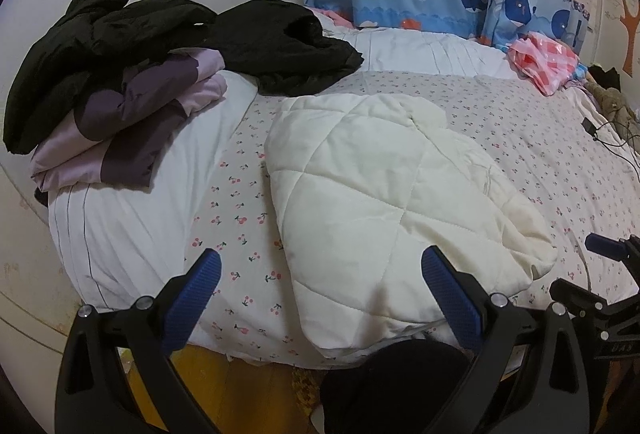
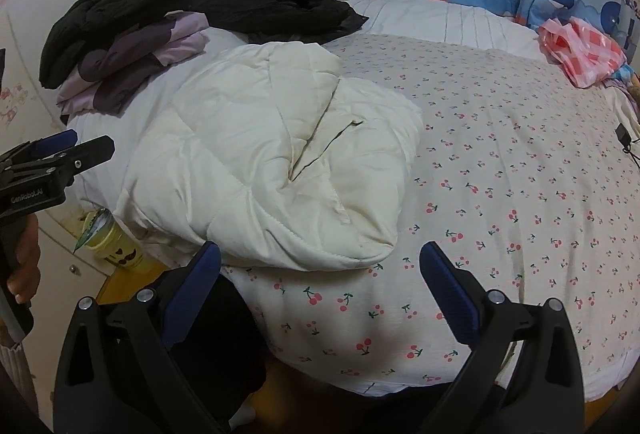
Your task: Fold large clothes
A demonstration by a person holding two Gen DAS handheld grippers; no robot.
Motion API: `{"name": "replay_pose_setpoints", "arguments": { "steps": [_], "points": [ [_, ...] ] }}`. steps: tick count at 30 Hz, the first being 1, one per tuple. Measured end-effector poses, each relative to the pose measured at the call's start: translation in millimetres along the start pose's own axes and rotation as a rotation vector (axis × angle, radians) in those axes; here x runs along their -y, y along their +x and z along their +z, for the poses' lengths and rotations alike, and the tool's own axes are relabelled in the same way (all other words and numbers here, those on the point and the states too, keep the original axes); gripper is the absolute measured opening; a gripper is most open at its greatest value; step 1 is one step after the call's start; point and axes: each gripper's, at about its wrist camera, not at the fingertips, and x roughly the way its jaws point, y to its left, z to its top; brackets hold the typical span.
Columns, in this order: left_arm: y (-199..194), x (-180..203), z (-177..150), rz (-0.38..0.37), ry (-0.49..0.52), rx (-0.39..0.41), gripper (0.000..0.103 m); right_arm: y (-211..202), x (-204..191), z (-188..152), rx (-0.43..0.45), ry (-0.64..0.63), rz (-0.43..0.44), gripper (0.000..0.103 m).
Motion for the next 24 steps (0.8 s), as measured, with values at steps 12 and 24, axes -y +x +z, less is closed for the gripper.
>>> {"name": "replay_pose_setpoints", "arguments": {
  "steps": [12,24],
  "points": [
    [2.0,-0.5,-2.6,0.010,0.000,-0.008,0.096,2.8,0.0,-0.8,-0.006,-0.007,0.009,0.096],
    [4.3,-2.4,-1.8,0.014,0.000,-0.014,0.096,5.7,1.1,-0.7,-0.014,-0.014,0.018,0.096]
  ]
}}
